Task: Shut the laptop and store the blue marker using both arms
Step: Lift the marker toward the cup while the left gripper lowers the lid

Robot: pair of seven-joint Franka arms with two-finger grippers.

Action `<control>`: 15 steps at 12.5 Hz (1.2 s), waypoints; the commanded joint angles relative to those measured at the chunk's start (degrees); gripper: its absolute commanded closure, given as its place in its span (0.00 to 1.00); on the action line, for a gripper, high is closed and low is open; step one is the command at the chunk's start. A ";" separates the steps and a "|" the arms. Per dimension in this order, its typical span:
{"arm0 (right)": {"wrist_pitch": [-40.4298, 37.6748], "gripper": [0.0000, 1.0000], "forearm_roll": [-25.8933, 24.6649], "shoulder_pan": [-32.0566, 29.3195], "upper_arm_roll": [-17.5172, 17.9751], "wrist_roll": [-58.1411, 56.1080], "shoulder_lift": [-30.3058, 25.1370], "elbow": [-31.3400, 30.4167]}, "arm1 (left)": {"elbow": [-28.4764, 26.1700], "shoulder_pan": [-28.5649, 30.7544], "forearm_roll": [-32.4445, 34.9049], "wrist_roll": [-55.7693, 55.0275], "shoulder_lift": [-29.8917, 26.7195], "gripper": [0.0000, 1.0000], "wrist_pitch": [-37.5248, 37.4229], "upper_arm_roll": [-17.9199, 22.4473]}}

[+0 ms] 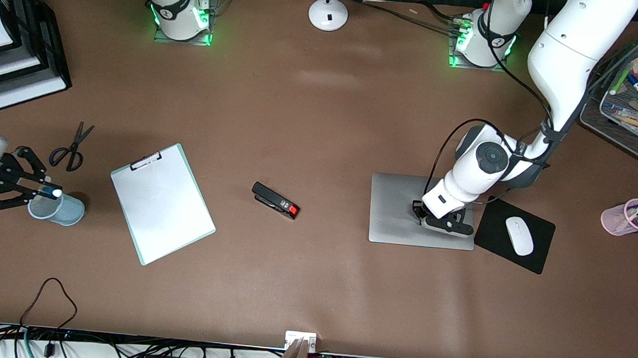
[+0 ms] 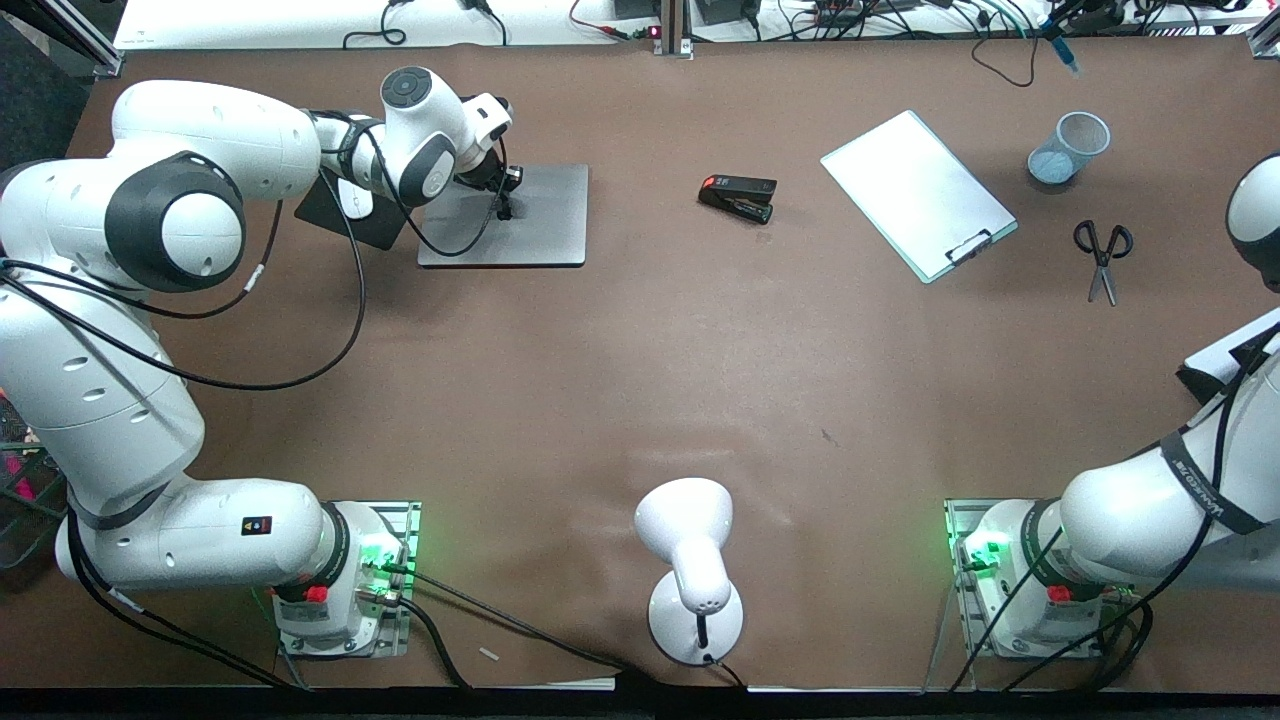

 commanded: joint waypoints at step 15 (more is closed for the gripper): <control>-6.54 0.88 21.16 -12.75 0.74 -26.62 6.34 1.82 | 7.03 -0.01 1.96 3.64 -8.70 1.00 -26.59 -0.62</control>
